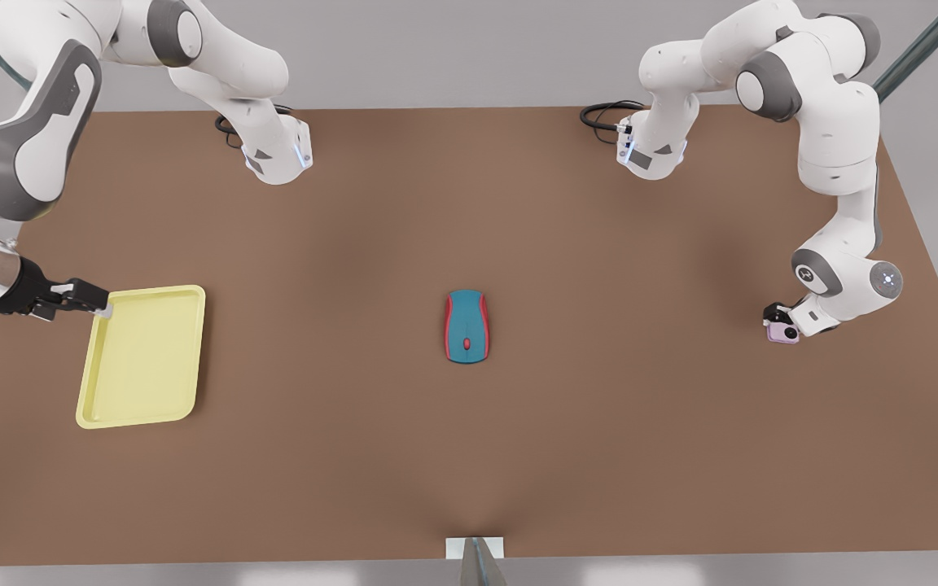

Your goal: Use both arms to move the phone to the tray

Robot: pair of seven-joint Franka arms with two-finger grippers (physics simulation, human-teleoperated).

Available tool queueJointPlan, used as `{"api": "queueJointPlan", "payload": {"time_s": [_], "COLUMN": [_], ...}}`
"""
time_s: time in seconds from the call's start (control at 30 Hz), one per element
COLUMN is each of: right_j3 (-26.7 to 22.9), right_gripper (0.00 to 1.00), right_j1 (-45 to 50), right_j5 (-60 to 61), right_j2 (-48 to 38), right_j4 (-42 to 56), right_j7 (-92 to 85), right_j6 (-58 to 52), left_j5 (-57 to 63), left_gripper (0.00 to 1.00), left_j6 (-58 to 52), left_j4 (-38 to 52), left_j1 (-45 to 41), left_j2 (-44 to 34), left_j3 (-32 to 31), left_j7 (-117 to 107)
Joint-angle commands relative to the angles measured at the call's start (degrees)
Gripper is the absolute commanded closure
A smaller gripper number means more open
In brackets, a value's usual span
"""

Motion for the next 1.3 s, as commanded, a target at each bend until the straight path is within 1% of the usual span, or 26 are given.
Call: {"api": "queueJointPlan", "payload": {"time_s": [0.0, 0.2, 0.4, 0.5, 0.53, 0.63, 0.7, 0.77, 0.8, 0.87, 0.93, 1.0, 1.03, 1.1, 1.2, 1.27], "right_j3": [0.02, 0.46, 0.11, 0.28, 0.37, 0.46, 0.46, 0.46, 0.46, 0.46, 0.46, 0.46, 0.46, 0.46, 0.46, 0.55], "right_gripper": [0.0, 0.0, 0.0, 0.0, 0.0, 0.0, 0.0, 0.0, 0.0, 0.0, 0.0, 0.0, 0.0, 0.0, 0.0, 0.0], "right_j1": [-0.03, 0.32, -0.2, 0.15, 0.23, 0.32, 0.32, 0.32, 0.32, 0.32, 0.32, 0.32, 0.32, 0.32, 0.32, 0.32], "right_j5": [-0.13, -0.83, -1.45, -1.45, -1.45, -1.45, -1.45, -1.36, -1.36, -1.36, -1.36, -1.36, -1.36, -1.36, -1.36, -1.27], "right_j2": [-0.15, -0.24, -0.07, 0.02, 0.02, -0.07, -0.07, -0.07, -0.07, -0.07, -0.07, 0.11, 0.11, 0.11, 0.11, 0.11], "right_j4": [0.03, 0.03, -0.06, -0.06, 0.03, 0.03, 0.03, 0.03, 0.03, 0.03, 0.03, -0.06, 0.03, 0.03, -0.06, -0.06], "right_j7": [-0.03, 0.23, 0.15, 0.23, 0.23, 0.23, 0.23, 0.23, 0.15, 0.15, 0.15, 0.15, 0.15, 0.15, 0.15, 0.15], "right_j6": [-0.43, -1.31, -1.31, -1.22, -1.22, -1.22, -1.22, -1.22, -1.22, -1.22, -1.22, -1.22, -1.22, -1.22, -1.22, -1.31], "left_j5": [0.04, 0.04, 0.04, 0.13, 0.13, 0.48, 1.44, 7.94, 8.21, 8.21, 8.04, 7.51, 7.34, 7.33, 7.51, 7.33], "left_gripper": [0.13, 0.18, 0.19, 0.19, 0.19, 0.19, 0.19, 0.19, 0.19, 0.19, 0.19, 0.19, 0.19, 0.19, 0.19, 0.19], "left_j6": [0.02, -0.07, -0.42, -1.91, -4.99, -7.88, -15.0, -23.52, -26.43, -30.39, -30.74, -33.82, -33.82, -33.91, -33.47, -33.38], "left_j4": [0.02, 0.11, 0.55, 2.83, 4.41, 8.27, 15.04, 21.89, 23.92, 25.24, 25.51, 28.32, 29.73, 32.28, 37.02, 44.31], "left_j1": [0.0, 0.0, 0.0, 0.0, -0.08, -0.52, -4.56, -11.59, -16.42, -24.69, -29.26, -33.74, -34.71, -34.71, -35.76, -39.98], "left_j2": [-0.05, -0.05, -0.05, -0.4, -0.49, -0.49, 0.57, 0.74, 0.74, 0.3, 0.3, 0.57, 1.01, 1.27, 3.82, 8.39], "left_j3": [0.01, 0.01, -0.08, -0.61, -0.61, -1.84, -1.66, -1.66, -1.66, -1.66, -1.75, -1.84, -3.85, -9.83, -18.88, -19.67], "left_j7": [2.3, 2.21, 2.21, 1.59, 0.89, -1.57, -7.45, -23.69, -31.69, -44.19, -50.87, -58.61, -63.7, -75.74, -94.02, -104.31]}}
